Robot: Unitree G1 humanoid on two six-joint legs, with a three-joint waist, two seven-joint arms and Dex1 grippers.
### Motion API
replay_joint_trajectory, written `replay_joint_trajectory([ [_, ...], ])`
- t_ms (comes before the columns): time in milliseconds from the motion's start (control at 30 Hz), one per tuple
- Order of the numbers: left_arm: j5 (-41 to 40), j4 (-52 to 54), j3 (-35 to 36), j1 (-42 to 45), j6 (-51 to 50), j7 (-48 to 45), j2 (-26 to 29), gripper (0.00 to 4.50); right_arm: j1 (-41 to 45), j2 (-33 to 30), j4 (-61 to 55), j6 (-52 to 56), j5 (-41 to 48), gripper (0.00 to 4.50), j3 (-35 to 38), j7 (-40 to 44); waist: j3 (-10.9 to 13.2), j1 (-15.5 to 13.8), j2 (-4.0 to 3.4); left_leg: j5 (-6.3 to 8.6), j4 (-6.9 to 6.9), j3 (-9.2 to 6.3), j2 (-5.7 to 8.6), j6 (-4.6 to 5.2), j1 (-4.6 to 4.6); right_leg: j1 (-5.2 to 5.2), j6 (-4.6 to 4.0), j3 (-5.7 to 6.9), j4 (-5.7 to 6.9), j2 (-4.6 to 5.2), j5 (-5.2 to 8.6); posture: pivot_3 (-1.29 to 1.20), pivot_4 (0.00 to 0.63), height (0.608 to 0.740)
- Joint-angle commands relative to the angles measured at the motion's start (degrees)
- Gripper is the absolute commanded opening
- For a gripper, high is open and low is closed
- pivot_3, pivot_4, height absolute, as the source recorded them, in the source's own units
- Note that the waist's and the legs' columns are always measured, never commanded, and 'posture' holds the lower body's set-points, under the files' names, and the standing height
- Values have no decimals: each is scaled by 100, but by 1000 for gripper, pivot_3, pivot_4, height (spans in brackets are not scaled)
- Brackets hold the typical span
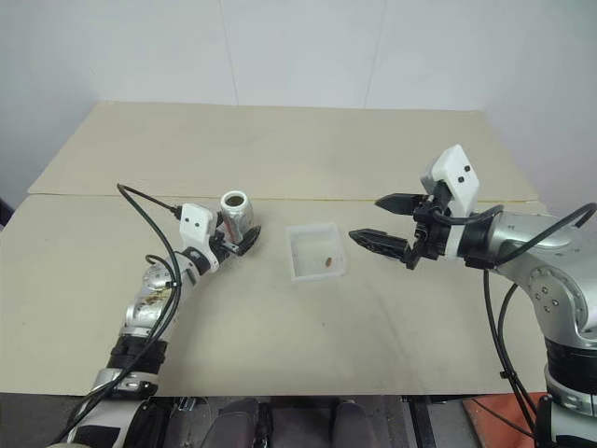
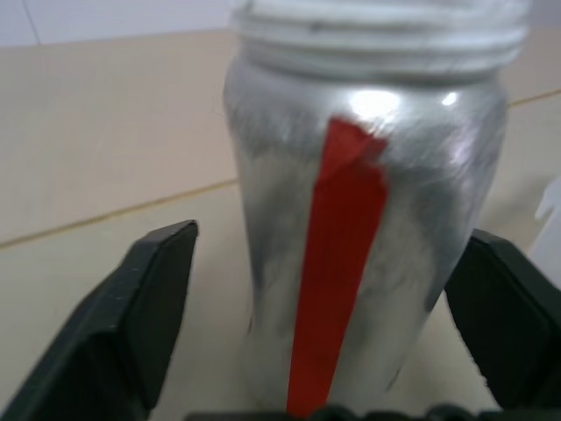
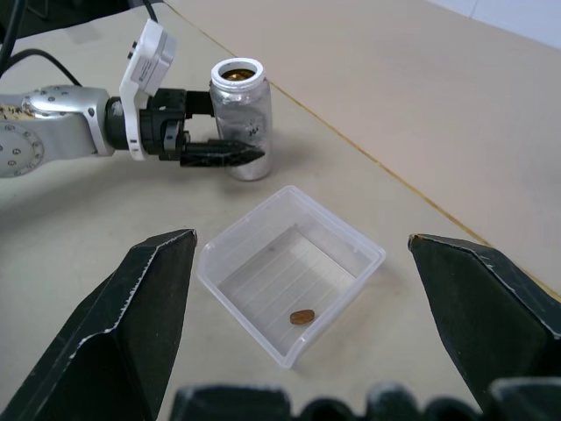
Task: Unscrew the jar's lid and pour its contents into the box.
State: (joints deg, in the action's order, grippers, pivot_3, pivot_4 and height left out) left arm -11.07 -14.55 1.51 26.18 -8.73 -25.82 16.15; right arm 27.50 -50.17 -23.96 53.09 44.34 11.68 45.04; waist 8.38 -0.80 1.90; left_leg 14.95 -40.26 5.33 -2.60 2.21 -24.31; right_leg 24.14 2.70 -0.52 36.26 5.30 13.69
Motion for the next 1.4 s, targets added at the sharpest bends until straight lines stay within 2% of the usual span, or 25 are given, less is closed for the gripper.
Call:
replay_joint_trajectory([
  [33, 51, 398, 36, -30, -69, -4, 121, 4465, 62, -15, -169, -47, 105, 4500, 131, -37, 0, -7, 0, 0, 0, 0, 0, 1, 0, -1, 0, 0, 0, 0, 0, 0, 150, 740],
  [133, -40, 918, 20, -385, -407, -328, 473, 4465, 13, -31, -236, -25, 117, 4500, 131, -83, -1, 14, -1, 2, 2, -1, 0, 4, 1, -1, 0, -1, -1, 0, 0, 0, 150, 740],
  [333, -617, 2279, 226, -1429, -672, -1564, 1545, 4465, -201, -84, -306, -59, 33, 4500, 133, -168, -2, 44, -4, -1, 30, 7, -8, -3, 13, 7, -2, -9, 0, -1, 0, 0, 150, 740],
  [467, -1585, 2979, 797, -1783, -1055, -2574, 2358, 4465, -307, -101, -341, -104, 44, 4500, 161, -168, -2, 20, -3, 4, 28, 9, -13, 5, 17, 3, -7, -6, -18, 4, -1, 0, 150, 740],
  [633, -2596, 2710, 1681, -1535, -1199, -4256, 3612, 4465, -534, -219, -393, -392, -40, 4500, 225, 142, -4, 22, -7, 3, 33, 14, -11, 4, 23, 4, -9, -7, -17, -3, 0, 0, 150, 740],
  [700, -2860, 2254, 1899, -1196, -1110, -5126, 4115, 4465, -643, -269, -410, -553, -64, 4500, 288, 313, -4, 19, -7, 3, 37, 19, -10, 3, 26, 2, -11, -7, -18, -3, 2, 0, 150, 740],
  [767, -2913, 1935, 1927, -947, -1052, -5579, 4408, 4465, -717, -300, -422, -663, -96, 4500, 313, 400, -4, 22, -7, 2, 38, 25, -10, 3, 25, 4, -10, -5, -17, -5, 3, 0, 150, 740],
  [1067, -2742, 1337, 1730, -397, -723, -5968, 4280, 4465, -910, -251, -497, -801, -47, 4500, 408, 391, -4, 18, -7, 2, 38, 73, -12, 3, 26, 4, -10, -8, -17, -6, 4, 0, 150, 740],
  [1400, -2856, 1581, 1959, -711, -775, -5989, 4248, 4465, -1034, -259, -457, -950, 15, 4500, 410, 516, -4, 31, -7, 2, 38, 80, -15, 3, 27, 9, -11, -12, -15, -8, 4, 0, 150, 740],
])
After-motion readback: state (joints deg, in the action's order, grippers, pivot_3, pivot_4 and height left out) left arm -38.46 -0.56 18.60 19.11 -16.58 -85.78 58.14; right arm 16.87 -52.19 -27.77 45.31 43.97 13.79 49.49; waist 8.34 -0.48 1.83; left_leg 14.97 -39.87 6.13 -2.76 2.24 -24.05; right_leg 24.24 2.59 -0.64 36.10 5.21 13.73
